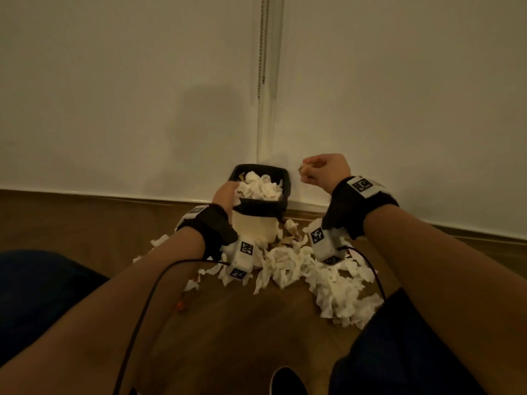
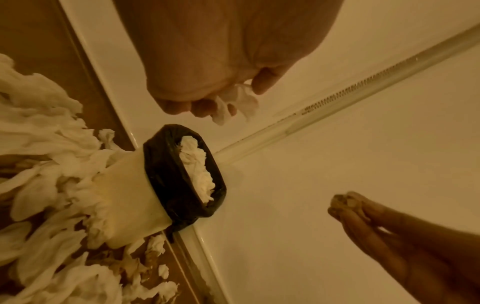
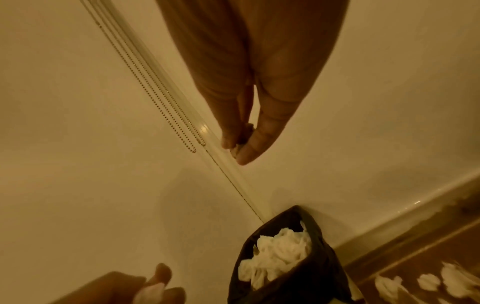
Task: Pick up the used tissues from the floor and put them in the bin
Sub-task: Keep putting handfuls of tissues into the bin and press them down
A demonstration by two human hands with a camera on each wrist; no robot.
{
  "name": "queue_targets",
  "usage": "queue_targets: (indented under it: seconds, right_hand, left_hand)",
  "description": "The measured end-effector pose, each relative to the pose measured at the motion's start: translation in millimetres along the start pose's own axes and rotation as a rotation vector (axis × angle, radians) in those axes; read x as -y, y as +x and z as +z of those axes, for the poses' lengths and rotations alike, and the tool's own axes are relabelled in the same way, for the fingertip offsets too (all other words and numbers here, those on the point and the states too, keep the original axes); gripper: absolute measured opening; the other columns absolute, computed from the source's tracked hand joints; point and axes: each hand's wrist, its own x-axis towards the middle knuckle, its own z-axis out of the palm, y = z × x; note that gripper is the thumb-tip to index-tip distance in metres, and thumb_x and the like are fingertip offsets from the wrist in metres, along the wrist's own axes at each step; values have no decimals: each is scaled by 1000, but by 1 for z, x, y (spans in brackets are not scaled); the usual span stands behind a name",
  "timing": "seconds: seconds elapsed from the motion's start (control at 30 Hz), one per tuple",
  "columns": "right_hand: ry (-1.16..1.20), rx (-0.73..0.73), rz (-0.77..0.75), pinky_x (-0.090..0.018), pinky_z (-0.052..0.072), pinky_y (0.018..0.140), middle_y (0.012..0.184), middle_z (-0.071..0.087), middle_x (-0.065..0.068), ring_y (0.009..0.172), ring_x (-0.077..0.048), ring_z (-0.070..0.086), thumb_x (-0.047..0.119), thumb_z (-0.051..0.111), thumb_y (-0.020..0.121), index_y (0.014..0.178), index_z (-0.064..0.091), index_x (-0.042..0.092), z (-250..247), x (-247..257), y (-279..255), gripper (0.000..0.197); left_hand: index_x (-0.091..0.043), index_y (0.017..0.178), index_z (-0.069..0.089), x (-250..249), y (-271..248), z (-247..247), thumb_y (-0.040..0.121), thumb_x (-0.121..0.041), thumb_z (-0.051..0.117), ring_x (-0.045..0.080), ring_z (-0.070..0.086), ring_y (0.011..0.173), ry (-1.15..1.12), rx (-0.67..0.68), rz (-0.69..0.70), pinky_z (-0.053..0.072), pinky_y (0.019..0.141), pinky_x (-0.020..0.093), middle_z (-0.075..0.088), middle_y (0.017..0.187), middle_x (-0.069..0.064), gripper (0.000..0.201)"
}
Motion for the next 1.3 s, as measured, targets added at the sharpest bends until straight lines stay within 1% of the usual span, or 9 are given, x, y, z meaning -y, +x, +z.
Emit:
queue_targets:
  seconds: [0.1,0.37,0.53,0.7,0.8,0.93,1.07,1.2,1.3]
  right_hand:
    - [-20,-23,10,-33,52,82,93,61,-19,86,-26,60,-9,56,87,114,58,-12,5,-8,17,27]
    - [-411,-62,-85,-31,50,93,108,68,-15,101,-26,64,10,62,87,109,68,3,36,-45,69,24]
    - [-438,-148,-97,-17,43,79,107,69,-10,100,-20,62,12,62,87,108,69,6,55,-64,110,23]
    - [-373,-176,-63,-21,49,83,102,70,-9,96,-20,65,8,66,84,98,71,6,75,-86,144,15]
    - [-451,-160,-12,-27,48,93,115,66,-12,106,-25,61,8,56,91,110,68,7,80,-100,154,23]
    - [-542,-79,34,-28,37,103,133,55,-14,123,-29,50,0,38,94,127,58,9,78,-113,158,40]
    - [-554,-166,-21,-23,40,96,124,62,-12,115,-26,56,0,43,92,118,65,9,76,-110,158,35]
    - [-584,-167,-111,-13,36,77,115,64,-11,105,-23,60,2,44,91,107,68,11,85,-102,156,31]
    - [-614,-85,-176,-20,41,85,111,65,-10,103,-23,59,4,42,93,104,69,13,100,-98,147,30]
  left_hand:
    - [6,136,39,-1,19,19,100,-11,33,30,53,106,70,38,-2,43,91,28,54,113,17,40]
    - [-17,118,63,16,86,33,89,6,39,33,51,117,619,-86,265,42,103,35,51,130,18,45]
    - [-21,98,62,18,125,40,87,-12,58,24,61,100,533,-108,372,49,91,34,65,108,8,15]
    - [-21,88,63,14,169,52,83,-16,68,18,61,86,418,-88,428,53,80,31,65,91,4,8]
    - [-17,102,64,17,189,59,88,-18,62,13,59,88,502,-24,444,45,77,14,65,101,5,15]
    - [-17,127,53,22,200,55,97,-20,44,18,54,116,595,63,376,40,93,19,58,126,7,32]
    - [-16,122,57,20,196,30,96,-8,39,18,55,113,540,-10,427,42,100,27,61,122,6,33]
    - [-15,117,58,18,189,-11,96,-3,32,14,60,94,373,-73,362,50,84,29,62,110,4,35]
    - [-19,110,60,24,183,-43,95,-2,30,8,61,78,325,-138,308,47,63,22,64,94,-1,37]
